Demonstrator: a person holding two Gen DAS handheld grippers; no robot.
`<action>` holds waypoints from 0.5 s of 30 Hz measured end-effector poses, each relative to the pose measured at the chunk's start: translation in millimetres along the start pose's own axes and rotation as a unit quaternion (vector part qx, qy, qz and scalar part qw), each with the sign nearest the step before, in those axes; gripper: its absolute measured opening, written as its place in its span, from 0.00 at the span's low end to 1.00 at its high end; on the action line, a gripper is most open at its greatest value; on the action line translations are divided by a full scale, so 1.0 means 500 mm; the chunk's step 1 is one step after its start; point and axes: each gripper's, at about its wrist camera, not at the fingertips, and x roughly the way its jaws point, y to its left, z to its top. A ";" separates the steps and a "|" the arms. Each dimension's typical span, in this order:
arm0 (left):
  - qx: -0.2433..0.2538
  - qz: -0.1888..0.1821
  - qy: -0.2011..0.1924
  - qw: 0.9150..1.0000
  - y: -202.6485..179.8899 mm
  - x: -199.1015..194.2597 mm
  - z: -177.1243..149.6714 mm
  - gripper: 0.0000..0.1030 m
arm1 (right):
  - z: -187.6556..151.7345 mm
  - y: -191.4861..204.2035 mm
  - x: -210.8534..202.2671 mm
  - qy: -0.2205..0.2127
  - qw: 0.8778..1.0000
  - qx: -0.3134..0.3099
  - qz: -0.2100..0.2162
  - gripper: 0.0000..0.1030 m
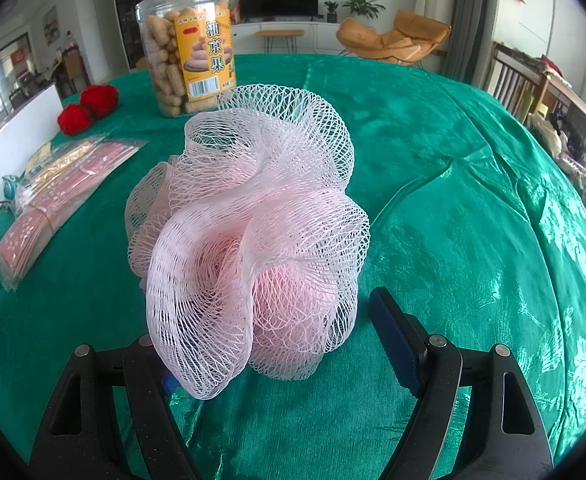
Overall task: Organize soft objects
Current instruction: 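Hold the pink puff in the right gripper while the left gripper holds the black roll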
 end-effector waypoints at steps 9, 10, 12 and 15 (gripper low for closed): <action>0.018 0.101 -0.015 0.995 -0.054 0.054 -0.016 1.00 | 0.001 0.003 0.000 0.000 1.000 0.000 0.000 0.79; 0.013 0.097 -0.018 0.995 -0.051 0.054 -0.015 1.00 | 0.001 0.002 0.001 0.000 1.000 0.000 0.000 0.79; 0.014 0.098 -0.021 0.995 -0.050 0.056 -0.014 1.00 | 0.002 0.003 0.000 0.000 1.000 0.000 0.000 0.79; 0.014 0.098 -0.024 0.995 -0.053 0.061 -0.012 1.00 | 0.002 0.004 0.001 0.000 1.000 0.000 -0.001 0.79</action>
